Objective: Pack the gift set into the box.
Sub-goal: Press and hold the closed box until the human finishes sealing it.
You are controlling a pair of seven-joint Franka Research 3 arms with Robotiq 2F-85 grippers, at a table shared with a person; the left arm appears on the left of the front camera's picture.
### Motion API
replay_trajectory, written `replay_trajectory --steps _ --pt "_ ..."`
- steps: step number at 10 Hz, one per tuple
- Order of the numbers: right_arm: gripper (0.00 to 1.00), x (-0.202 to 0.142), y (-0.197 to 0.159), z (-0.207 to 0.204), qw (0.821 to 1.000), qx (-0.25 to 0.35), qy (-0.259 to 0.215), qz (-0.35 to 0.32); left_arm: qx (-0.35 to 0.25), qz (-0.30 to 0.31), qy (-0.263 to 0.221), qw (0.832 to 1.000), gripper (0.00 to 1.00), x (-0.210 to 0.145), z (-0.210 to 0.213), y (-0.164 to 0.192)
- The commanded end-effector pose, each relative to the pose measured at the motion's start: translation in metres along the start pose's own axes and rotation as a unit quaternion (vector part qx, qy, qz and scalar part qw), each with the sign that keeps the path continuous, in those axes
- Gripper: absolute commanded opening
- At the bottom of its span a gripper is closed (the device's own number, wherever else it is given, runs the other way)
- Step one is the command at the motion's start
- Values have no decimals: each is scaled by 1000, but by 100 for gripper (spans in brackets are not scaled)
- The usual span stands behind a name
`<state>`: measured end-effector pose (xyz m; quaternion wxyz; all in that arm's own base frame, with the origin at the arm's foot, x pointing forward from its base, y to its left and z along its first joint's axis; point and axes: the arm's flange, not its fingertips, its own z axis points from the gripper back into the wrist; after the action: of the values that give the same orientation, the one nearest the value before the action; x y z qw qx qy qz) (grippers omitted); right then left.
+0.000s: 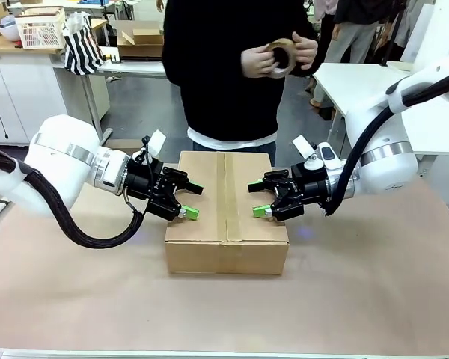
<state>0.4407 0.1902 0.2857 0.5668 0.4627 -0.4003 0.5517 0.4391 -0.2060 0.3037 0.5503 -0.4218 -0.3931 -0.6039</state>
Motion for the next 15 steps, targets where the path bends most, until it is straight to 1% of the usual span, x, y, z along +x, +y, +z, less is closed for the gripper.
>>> replay_trajectory --steps 1,15 --pt "100 0 1 0 1000 -1 1 -1 -3 -5 -1 1000 100 -5 0 -2" --pt "100 0 1 0 1000 -1 1 -1 -3 -5 -1 1000 100 -5 0 -2"
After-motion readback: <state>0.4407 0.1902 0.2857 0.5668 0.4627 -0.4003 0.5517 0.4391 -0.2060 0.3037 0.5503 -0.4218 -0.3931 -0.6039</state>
